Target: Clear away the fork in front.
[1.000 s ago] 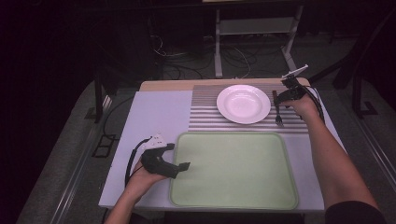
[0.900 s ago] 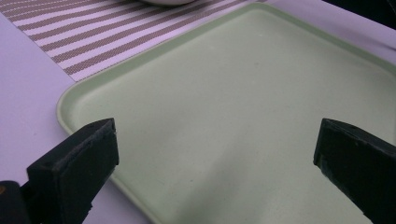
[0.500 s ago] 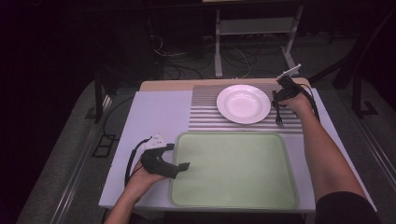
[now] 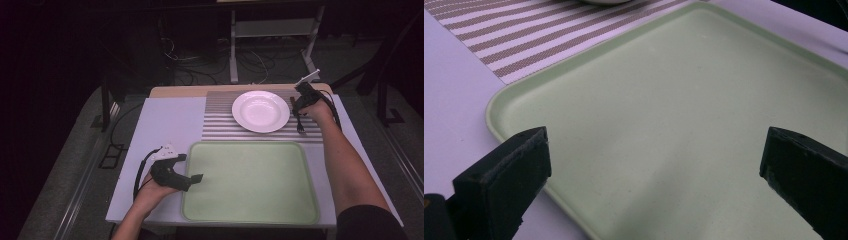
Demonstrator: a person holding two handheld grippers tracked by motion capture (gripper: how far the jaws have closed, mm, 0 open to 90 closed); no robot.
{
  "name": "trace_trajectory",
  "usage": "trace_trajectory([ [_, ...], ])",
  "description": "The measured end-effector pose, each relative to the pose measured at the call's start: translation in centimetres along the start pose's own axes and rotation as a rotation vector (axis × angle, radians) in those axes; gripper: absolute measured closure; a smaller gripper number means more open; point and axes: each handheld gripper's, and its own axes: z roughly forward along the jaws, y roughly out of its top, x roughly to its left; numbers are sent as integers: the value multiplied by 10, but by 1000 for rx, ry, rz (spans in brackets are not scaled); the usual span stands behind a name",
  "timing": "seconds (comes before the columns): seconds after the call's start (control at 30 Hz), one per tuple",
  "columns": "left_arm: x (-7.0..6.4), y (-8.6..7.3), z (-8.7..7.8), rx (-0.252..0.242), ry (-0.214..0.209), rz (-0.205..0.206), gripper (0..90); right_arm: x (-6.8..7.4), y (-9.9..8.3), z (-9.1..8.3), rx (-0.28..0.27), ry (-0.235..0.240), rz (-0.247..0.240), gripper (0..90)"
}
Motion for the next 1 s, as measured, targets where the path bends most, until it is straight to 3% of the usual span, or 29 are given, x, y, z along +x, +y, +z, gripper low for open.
trace_trajectory([
  [0.3,0,0,0,-1,1,1,0,2,0,0,-2,-23,-9,766],
  [0.57,0,-1,0,-4,5,-5,0,-6,-6,-3,-25,25,-1,767],
  [0.6,1,-1,0,-4,6,-7,0,-9,-8,-6,-43,50,15,767],
  [0.97,-1,0,-1,-15,11,-10,0,-23,-24,-34,-146,96,47,768],
  [1.0,-2,0,0,-14,11,-10,0,-24,-28,-40,-175,115,54,767],
])
